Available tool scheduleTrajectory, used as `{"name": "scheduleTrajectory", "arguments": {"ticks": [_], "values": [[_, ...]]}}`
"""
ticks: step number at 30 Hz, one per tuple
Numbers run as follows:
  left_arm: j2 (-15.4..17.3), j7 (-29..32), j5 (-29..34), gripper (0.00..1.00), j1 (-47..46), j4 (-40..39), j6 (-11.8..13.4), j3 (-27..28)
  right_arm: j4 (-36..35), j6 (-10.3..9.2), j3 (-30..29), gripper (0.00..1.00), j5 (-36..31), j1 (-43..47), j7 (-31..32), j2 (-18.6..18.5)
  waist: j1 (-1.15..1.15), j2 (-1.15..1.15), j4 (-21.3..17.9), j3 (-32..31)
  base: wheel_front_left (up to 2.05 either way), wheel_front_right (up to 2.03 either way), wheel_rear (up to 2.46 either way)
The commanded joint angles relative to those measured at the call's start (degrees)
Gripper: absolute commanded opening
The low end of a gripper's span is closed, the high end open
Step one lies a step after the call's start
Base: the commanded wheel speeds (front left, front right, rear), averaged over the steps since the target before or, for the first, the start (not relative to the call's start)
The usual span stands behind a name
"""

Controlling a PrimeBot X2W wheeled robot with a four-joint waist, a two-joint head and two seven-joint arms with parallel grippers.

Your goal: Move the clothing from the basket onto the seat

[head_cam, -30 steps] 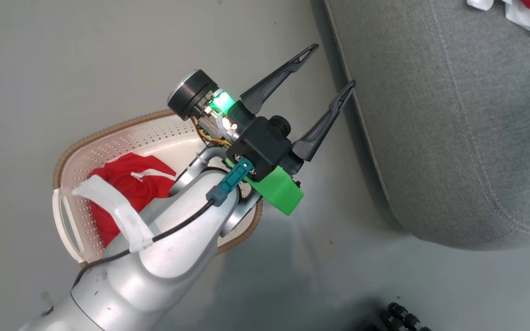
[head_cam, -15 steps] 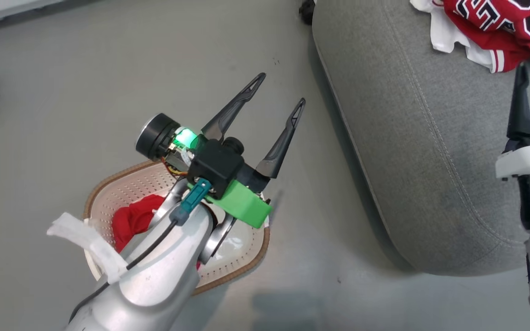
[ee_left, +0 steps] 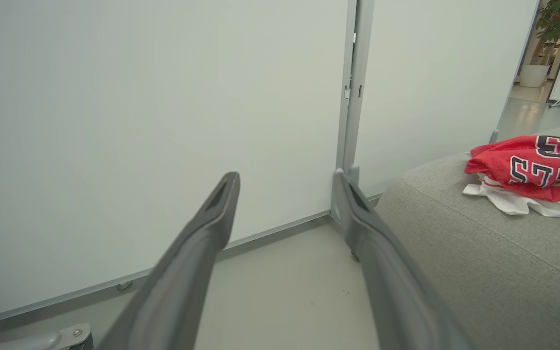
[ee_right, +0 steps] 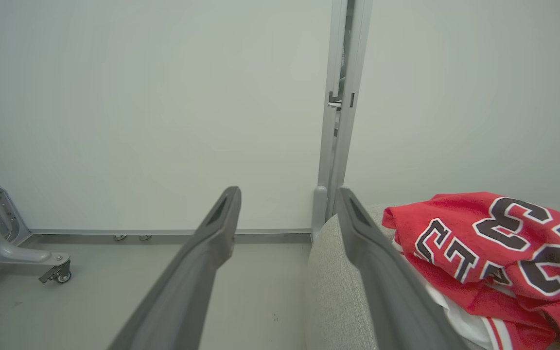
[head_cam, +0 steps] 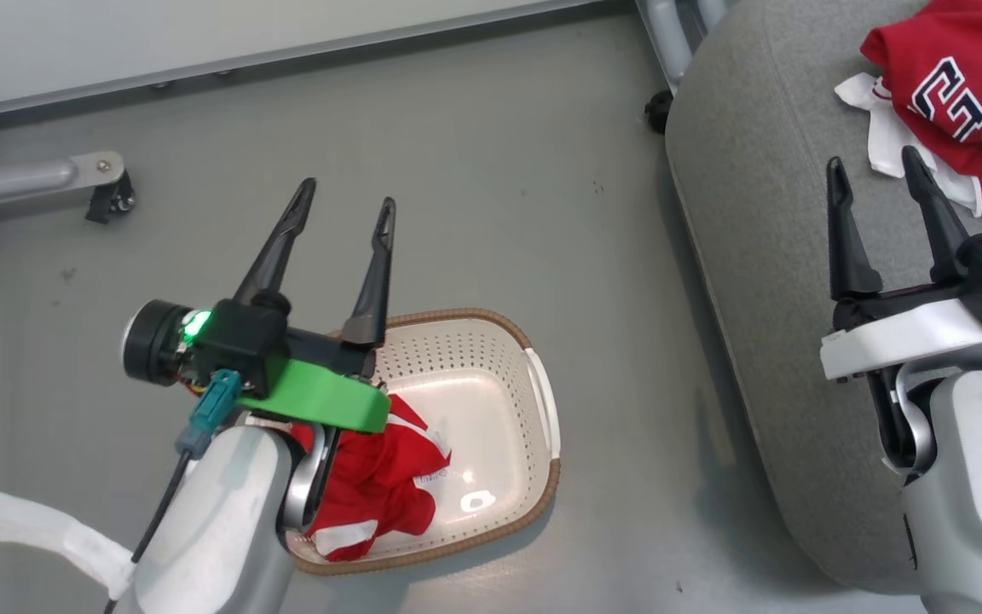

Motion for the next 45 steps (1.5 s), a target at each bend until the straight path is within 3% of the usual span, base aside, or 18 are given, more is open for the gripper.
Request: {"name": "scheduleTrajectory", "arguments": {"ticks": [1,19,45], "values": [[0.19,-0.01,0.28,1.00,1.84,-0.38,0.26,1.56,-0.34,-0.06,0.67,1.00,-0.40,1.38,-0.17,0.33,0.00,0.39,3.08,-3.26,0.00,0.00,0.00],[-2.69,0.00,3.59,1.00,16.90,-2.08,-0.99,15.97,-4.07,-0.06,3.63,1.00,-1.06,11.45,-0.17,3.99,0.00,0.39,5.66,-12.62,0.00,0.00,0.00],[-5.39,0.00,7.52,1.00,21.45,-1.63,-4.18,19.87,-10.96,-0.06,3.57,1.00,-0.07,24.53,-0.17,4.94,0.00,0.39,7.33,-15.26,0.00,0.00,0.00]]}}
